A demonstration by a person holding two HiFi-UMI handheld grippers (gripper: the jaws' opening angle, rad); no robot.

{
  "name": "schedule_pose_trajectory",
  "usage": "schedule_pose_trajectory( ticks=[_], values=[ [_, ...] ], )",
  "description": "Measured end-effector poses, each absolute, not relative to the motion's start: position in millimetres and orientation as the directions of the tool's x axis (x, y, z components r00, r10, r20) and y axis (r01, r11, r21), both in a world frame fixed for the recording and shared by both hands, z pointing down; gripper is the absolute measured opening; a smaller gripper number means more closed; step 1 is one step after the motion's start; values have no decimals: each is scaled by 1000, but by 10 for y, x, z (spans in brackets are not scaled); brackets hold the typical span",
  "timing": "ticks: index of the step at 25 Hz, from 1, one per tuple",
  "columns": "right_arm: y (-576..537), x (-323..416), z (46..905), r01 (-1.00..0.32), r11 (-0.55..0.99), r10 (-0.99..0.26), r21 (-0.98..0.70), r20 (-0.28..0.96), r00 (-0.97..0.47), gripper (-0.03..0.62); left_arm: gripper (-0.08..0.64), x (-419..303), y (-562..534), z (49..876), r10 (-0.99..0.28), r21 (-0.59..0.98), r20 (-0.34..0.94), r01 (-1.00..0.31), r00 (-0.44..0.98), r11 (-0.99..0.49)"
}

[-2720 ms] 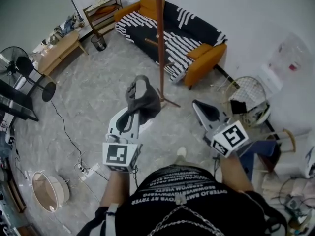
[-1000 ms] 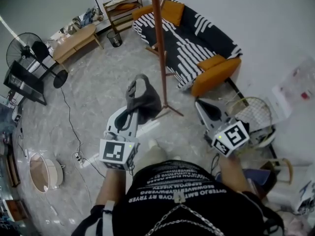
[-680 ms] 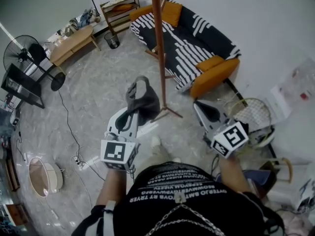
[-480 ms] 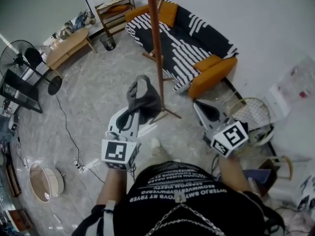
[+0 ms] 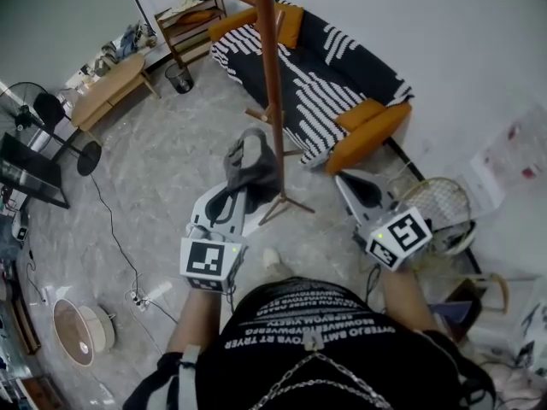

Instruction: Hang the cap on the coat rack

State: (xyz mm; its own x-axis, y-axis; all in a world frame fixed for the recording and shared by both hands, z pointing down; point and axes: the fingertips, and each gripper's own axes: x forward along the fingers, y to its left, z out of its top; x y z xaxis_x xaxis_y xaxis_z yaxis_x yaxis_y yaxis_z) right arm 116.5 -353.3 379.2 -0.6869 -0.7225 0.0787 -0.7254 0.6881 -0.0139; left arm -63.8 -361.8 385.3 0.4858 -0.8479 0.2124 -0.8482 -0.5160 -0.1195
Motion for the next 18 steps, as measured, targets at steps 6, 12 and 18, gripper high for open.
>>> schedule_pose_trajectory(
  ticks=[6,12,18],
  values=[
    [-3857,1128,3826,-734,679,-730,-10,87,-678,3,26,-621,-3974,3942,-832,-108,224,-835,508,-539],
    [-4101,1088,3893,-750,661,-744,-17,109,-659,3,26,-691,-4293,4102,-809,-139,267,-809,524,-571],
    [-4312,1113,3978,-778,627,-770,-33,129,-625,3,26,-670,-4560,4265,-781,-112,285,-790,556,-603]
  ],
)
